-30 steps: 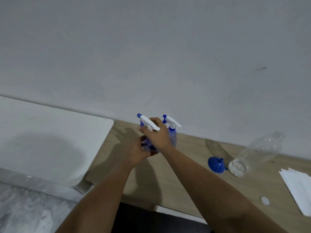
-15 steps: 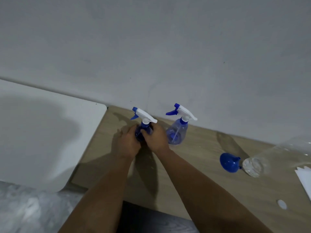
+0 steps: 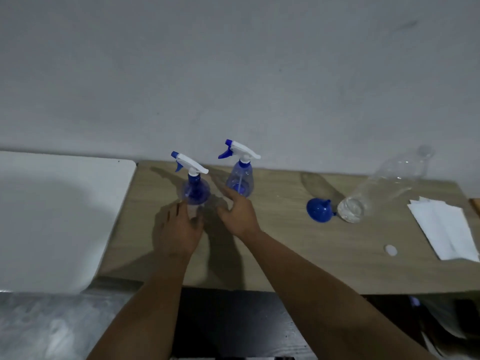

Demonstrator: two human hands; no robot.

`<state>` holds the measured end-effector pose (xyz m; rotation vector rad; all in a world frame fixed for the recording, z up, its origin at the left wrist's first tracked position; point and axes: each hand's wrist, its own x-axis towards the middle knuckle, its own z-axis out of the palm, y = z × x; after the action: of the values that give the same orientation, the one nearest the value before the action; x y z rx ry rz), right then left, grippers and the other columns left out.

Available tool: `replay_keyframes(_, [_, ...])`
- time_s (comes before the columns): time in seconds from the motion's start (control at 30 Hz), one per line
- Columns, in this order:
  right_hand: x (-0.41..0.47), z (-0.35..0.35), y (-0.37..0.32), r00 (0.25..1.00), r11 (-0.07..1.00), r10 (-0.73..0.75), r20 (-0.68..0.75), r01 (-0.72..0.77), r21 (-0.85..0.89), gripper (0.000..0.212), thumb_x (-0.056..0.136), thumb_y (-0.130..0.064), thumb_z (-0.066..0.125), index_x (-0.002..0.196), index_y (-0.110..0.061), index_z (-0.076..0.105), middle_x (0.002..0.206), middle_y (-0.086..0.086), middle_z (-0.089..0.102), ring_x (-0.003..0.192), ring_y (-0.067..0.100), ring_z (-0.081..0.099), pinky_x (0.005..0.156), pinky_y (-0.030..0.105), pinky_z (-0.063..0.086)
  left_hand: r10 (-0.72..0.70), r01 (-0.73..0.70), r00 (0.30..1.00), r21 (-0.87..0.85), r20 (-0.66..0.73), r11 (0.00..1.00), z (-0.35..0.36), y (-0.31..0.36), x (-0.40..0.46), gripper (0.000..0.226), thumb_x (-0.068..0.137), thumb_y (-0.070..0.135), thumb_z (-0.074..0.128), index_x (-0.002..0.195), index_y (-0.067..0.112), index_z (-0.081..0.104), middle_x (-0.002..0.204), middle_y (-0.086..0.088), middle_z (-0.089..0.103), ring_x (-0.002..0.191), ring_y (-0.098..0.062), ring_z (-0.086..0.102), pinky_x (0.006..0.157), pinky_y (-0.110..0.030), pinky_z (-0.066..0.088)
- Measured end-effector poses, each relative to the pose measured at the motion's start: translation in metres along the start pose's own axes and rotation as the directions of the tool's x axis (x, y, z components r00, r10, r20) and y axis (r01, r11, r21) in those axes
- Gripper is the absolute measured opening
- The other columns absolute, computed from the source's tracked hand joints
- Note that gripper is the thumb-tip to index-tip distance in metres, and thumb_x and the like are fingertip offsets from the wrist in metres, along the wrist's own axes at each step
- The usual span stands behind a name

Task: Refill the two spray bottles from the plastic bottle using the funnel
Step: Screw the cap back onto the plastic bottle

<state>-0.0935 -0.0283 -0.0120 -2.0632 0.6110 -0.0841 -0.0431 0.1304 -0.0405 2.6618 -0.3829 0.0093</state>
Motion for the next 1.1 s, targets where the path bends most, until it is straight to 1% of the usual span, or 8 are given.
replay_keyframes(0.17, [-0.053, -0.072, 0.067, 0.988, 0.994, 0.108, -0.109, -0.110, -0.013, 0.033, 0.094, -0.018, 0.070, 0.126, -0.013, 0.073, 0.119, 0.005, 0.076, 0.108, 0.019, 0.071, 0.102, 0.040, 0.055, 0.152, -0.156, 0.982, 0.022, 0.111, 0.988, 0.002, 0.062, -0.048, 0.039, 0.089, 0.040, 0.062, 0.125, 0.024, 0.065, 0.119, 0.002, 0.065, 0.111, -0.023, 0.057, 0.091, -0.037, 0.048])
replay_keyframes(0.27, [-0.081, -0.129, 0.107, 0.953, 0.974, 0.202, -0.228, -0.220, -0.058, 0.028, 0.095, -0.019, 0.068, 0.122, -0.016, 0.074, 0.117, 0.003, 0.076, 0.107, 0.021, 0.071, 0.097, 0.034, 0.055, 0.241, -0.207, 0.949, -0.174, 0.203, 0.963, 0.017, 0.123, -0.057, 0.039, 0.089, 0.035, 0.067, 0.125, 0.021, 0.065, 0.122, 0.000, 0.063, 0.105, -0.023, 0.060, 0.090, -0.033, 0.045])
replay_keyframes(0.37, [-0.106, -0.190, 0.149, 0.886, 0.937, 0.296, -0.356, -0.342, -0.071, 0.026, 0.095, -0.023, 0.068, 0.121, -0.020, 0.073, 0.118, 0.002, 0.073, 0.108, 0.024, 0.070, 0.092, 0.035, 0.055, 0.325, -0.234, 0.910, -0.326, 0.259, 0.916, 0.034, 0.194, -0.059, 0.052, 0.084, 0.034, 0.073, 0.132, 0.019, 0.060, 0.128, -0.002, 0.060, 0.112, -0.026, 0.059, 0.095, -0.036, 0.046])
replay_keyframes(0.47, [-0.120, -0.246, 0.187, 0.834, 0.899, 0.340, -0.435, -0.424, -0.112, 0.031, 0.097, -0.027, 0.065, 0.127, -0.020, 0.068, 0.131, 0.008, 0.062, 0.117, 0.029, 0.063, 0.096, 0.042, 0.054, 0.374, -0.252, 0.881, -0.380, 0.290, 0.890, 0.049, 0.260, -0.057, 0.074, 0.075, 0.048, 0.075, 0.141, 0.026, 0.048, 0.139, 0.002, 0.052, 0.126, -0.022, 0.051, 0.100, -0.039, 0.047])
replay_keyframes(0.6, [-0.121, -0.295, 0.226, 0.818, 0.792, 0.443, -0.368, -0.549, -0.267, 0.049, 0.103, -0.024, 0.052, 0.152, -0.023, 0.046, 0.149, 0.014, 0.041, 0.136, 0.035, 0.042, 0.105, 0.047, 0.047, 0.388, -0.191, 0.859, -0.492, 0.335, 0.849, 0.062, 0.332, -0.053, 0.110, 0.057, 0.071, 0.074, 0.151, 0.038, 0.027, 0.151, 0.006, 0.040, 0.136, -0.019, 0.042, 0.106, -0.040, 0.044])
replay_keyframes(0.7, [-0.116, -0.313, 0.248, 0.828, 0.728, 0.491, -0.271, -0.561, -0.394, 0.052, 0.106, -0.018, 0.042, 0.157, -0.027, 0.036, 0.150, 0.013, 0.036, 0.136, 0.035, 0.039, 0.105, 0.047, 0.045, 0.378, -0.127, 0.856, -0.567, 0.352, 0.814, 0.068, 0.373, -0.049, 0.124, 0.050, 0.073, 0.080, 0.151, 0.052, 0.011, 0.159, 0.011, 0.031, 0.144, -0.015, 0.033, 0.113, -0.045, 0.039])
replay_keyframes(0.9, [-0.119, -0.326, 0.283, 0.916, 0.790, 0.362, -0.174, -0.400, -0.465, 0.034, 0.104, -0.019, 0.049, 0.134, -0.019, 0.065, 0.131, 0.009, 0.054, 0.114, 0.029, 0.059, 0.099, 0.041, 0.054, 0.335, -0.045, 0.884, -0.654, 0.327, 0.755, 0.079, 0.420, -0.052, 0.125, 0.047, 0.067, 0.087, 0.147, 0.057, 0.014, 0.150, 0.014, 0.041, 0.137, -0.009, 0.041, 0.101, -0.048, 0.051])
replay_keyframes(1.1, [-0.110, -0.354, 0.283, 0.908, 0.847, 0.395, -0.142, -0.420, -0.325, 0.025, 0.097, -0.020, 0.064, 0.115, -0.011, 0.079, 0.118, 0.010, 0.076, 0.109, 0.026, 0.070, 0.092, 0.028, 0.051, 0.256, 0.011, 0.922, -0.680, 0.292, 0.733, 0.084, 0.432, -0.056, 0.099, 0.057, 0.063, 0.083, 0.140, 0.053, 0.030, 0.139, 0.012, 0.055, 0.126, -0.007, 0.052, 0.104, -0.043, 0.048])
